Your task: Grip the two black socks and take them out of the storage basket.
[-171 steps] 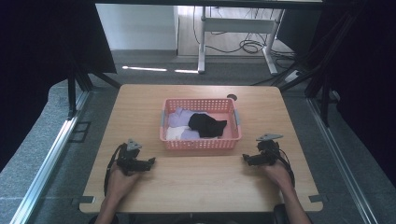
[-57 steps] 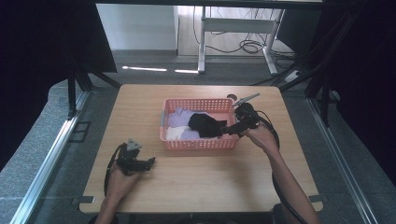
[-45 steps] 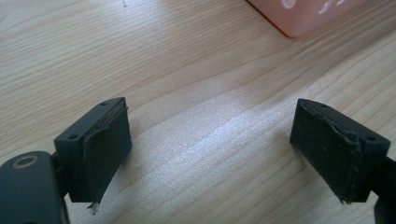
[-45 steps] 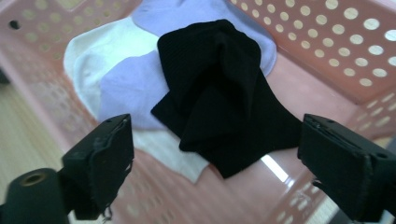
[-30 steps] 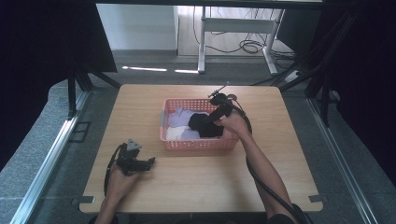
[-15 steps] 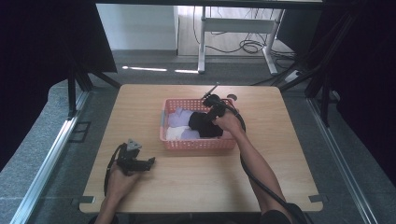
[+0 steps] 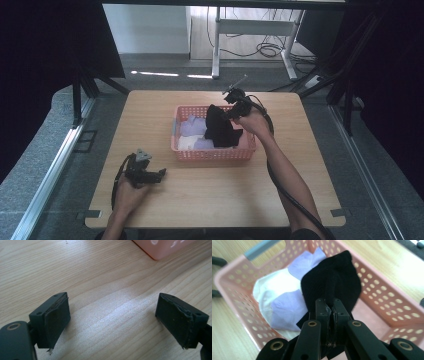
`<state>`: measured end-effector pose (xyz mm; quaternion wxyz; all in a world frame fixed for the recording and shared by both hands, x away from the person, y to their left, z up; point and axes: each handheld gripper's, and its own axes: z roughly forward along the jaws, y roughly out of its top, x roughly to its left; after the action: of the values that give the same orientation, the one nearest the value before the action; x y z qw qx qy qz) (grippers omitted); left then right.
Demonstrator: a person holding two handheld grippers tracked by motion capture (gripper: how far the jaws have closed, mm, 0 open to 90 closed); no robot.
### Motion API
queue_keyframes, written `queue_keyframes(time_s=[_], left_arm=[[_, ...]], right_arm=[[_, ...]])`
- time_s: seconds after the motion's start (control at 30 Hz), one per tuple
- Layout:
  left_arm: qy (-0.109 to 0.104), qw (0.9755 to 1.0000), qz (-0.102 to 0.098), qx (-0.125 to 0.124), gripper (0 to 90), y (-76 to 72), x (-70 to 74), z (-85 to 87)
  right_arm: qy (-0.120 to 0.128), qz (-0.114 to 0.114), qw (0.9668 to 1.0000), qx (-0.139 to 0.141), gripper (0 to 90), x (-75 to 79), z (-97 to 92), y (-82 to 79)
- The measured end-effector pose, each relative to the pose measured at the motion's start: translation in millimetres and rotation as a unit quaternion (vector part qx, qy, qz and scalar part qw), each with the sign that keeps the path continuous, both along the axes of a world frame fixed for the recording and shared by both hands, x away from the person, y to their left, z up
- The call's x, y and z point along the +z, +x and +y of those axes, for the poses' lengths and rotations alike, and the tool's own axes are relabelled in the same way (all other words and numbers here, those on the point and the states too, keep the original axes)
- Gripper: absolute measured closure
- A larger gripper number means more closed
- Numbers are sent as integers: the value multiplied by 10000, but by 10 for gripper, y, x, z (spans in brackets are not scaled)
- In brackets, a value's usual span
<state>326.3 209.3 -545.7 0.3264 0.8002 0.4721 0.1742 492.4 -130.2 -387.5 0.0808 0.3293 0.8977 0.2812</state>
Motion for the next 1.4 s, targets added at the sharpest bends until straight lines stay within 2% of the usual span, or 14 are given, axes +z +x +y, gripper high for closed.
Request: queue_keyframes(time_s=[0.43, 0.87, 1.13, 1.4], left_arm=[[-2, 10000, 1, 2, 120, 0, 0, 0], [9, 10000, 14, -2, 121, 0, 2, 1], [10, 10000, 14, -3, 120, 0, 3, 1], [6, 10000, 14, -3, 120, 0, 3, 0]], right_arm=[[270, -225, 9994, -29, 862, 382, -217, -102], [163, -323, 9991, -202, 861, 676, -539, -192], [117, -433, 9980, -446, 860, 806, -830, -256], [90, -471, 9958, -775, 860, 835, -1164, -313]])
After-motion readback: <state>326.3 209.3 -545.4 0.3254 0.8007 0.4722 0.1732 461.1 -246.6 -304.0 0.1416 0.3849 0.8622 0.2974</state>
